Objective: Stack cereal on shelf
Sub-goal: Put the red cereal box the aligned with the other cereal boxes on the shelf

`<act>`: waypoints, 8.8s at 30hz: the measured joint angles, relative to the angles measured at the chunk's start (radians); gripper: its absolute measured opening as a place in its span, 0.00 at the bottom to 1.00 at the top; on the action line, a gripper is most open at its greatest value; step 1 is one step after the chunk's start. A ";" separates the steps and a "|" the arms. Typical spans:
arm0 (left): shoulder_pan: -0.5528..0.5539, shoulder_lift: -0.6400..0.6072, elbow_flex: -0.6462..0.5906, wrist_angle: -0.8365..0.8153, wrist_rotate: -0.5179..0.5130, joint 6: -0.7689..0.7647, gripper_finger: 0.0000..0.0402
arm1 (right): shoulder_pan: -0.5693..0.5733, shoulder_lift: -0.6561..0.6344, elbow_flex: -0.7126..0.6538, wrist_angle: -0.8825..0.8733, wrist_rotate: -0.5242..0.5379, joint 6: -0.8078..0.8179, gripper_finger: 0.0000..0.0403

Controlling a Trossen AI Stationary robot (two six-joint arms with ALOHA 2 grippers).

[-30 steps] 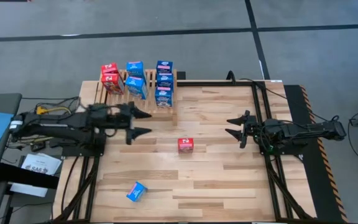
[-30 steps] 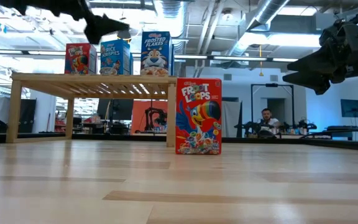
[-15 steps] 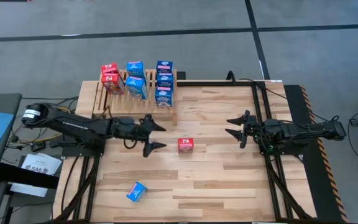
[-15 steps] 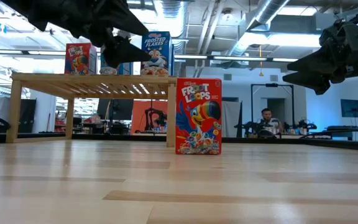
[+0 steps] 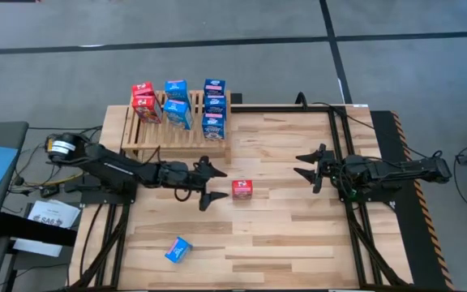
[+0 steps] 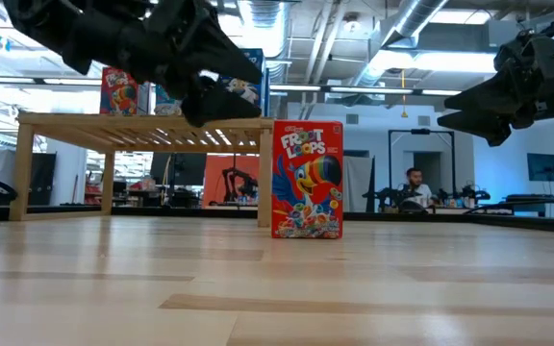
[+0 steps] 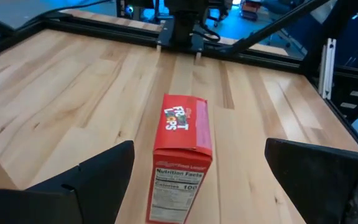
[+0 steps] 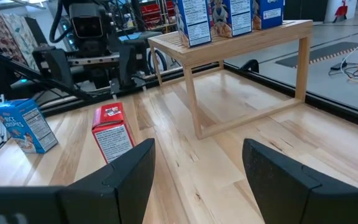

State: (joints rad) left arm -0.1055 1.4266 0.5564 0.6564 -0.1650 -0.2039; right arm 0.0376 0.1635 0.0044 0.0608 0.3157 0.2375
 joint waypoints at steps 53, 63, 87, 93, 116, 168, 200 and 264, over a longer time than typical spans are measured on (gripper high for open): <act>0.000 0.212 0.150 -0.069 -0.041 0.013 0.48 | 0.000 0.099 0.000 0.000 0.000 0.053 0.66; 0.000 0.195 0.149 -0.077 0.034 -0.022 0.47 | 0.000 0.099 0.000 0.000 0.000 0.053 0.66; -0.031 -0.478 0.149 -0.688 0.026 0.027 0.47 | 0.000 0.099 0.000 0.000 0.000 0.052 0.66; -0.031 -0.743 0.149 -0.932 -0.071 0.036 0.47 | 0.000 0.099 0.000 0.000 0.000 0.053 0.66; -0.030 -1.078 0.302 -1.404 -0.426 0.126 0.47 | -0.001 0.099 0.000 0.000 0.000 0.051 0.66; -0.030 -0.970 0.540 -1.724 -0.507 0.157 0.47 | -0.001 0.099 0.000 0.000 -0.001 0.051 0.66; -0.031 -0.984 0.500 -1.795 -0.557 0.091 0.47 | -0.001 0.099 0.000 0.000 -0.002 0.051 0.66; 0.049 -1.085 0.324 -1.666 -0.650 -0.009 0.56 | -0.001 0.099 0.000 0.000 -0.002 0.052 0.66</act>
State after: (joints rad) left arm -0.0563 0.3420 0.8806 -1.0099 -0.8145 -0.2130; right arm 0.0369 0.2624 0.0046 0.0610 0.3134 0.2892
